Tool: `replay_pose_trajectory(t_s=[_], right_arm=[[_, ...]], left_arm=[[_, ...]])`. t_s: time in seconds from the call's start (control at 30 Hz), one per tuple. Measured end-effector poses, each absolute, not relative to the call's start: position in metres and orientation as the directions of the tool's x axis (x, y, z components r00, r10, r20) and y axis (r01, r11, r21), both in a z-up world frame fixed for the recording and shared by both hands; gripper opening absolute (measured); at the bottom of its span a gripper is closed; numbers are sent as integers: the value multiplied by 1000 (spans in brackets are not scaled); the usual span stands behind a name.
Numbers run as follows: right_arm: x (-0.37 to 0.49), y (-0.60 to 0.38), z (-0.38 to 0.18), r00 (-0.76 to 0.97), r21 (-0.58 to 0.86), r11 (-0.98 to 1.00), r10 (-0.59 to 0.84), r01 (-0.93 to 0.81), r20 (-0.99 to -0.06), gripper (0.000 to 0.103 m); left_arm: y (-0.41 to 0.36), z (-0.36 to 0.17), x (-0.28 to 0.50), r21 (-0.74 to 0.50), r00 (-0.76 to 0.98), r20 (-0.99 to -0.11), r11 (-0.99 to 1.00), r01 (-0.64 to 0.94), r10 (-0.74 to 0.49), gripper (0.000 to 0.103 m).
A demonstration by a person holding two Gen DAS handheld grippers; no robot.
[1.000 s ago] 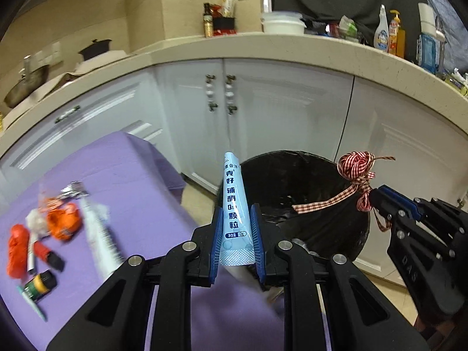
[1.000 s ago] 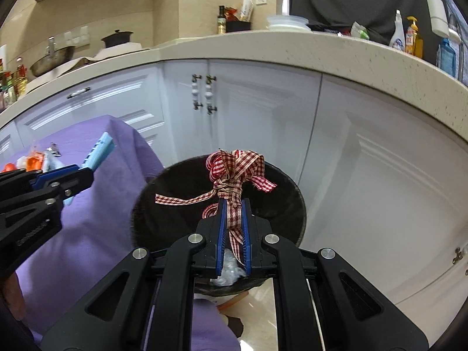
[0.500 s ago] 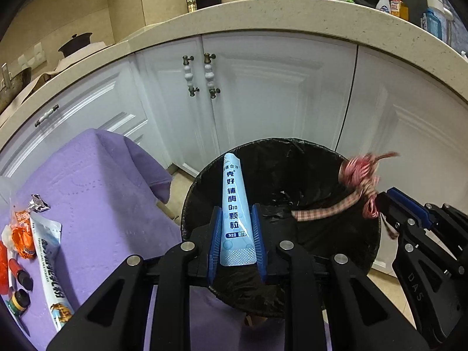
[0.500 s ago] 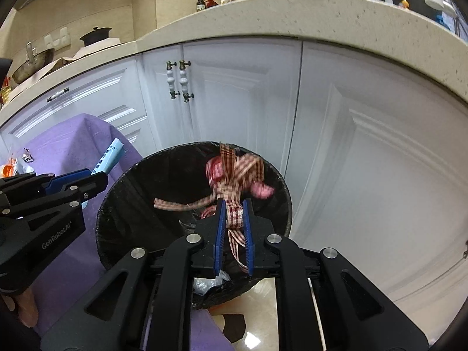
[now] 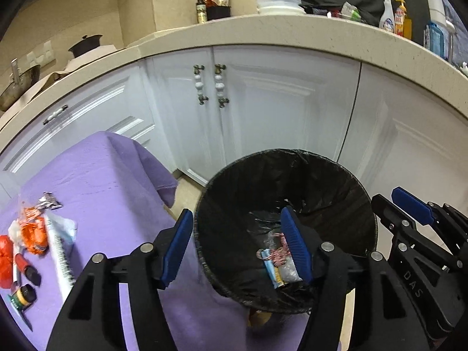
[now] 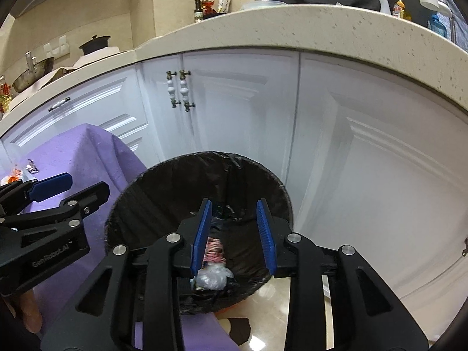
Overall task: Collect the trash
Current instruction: 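Move both tools over the bin and release the ribbon and blue tube, then grasp the white printed tube with the right tool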
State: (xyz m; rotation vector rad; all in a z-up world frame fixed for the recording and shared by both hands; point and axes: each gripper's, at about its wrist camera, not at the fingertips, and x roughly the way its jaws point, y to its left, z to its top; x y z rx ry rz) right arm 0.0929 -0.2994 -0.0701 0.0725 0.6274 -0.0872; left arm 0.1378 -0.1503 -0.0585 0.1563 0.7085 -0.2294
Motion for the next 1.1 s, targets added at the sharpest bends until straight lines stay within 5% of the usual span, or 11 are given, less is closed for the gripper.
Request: replay_pose_trajectory(t_s=[1.1], right_arm=[[75, -96, -38, 765, 52, 944, 297, -327, -571, 41]], left_arm=[[79, -42, 59, 57, 740, -641, 974, -221, 205, 64]])
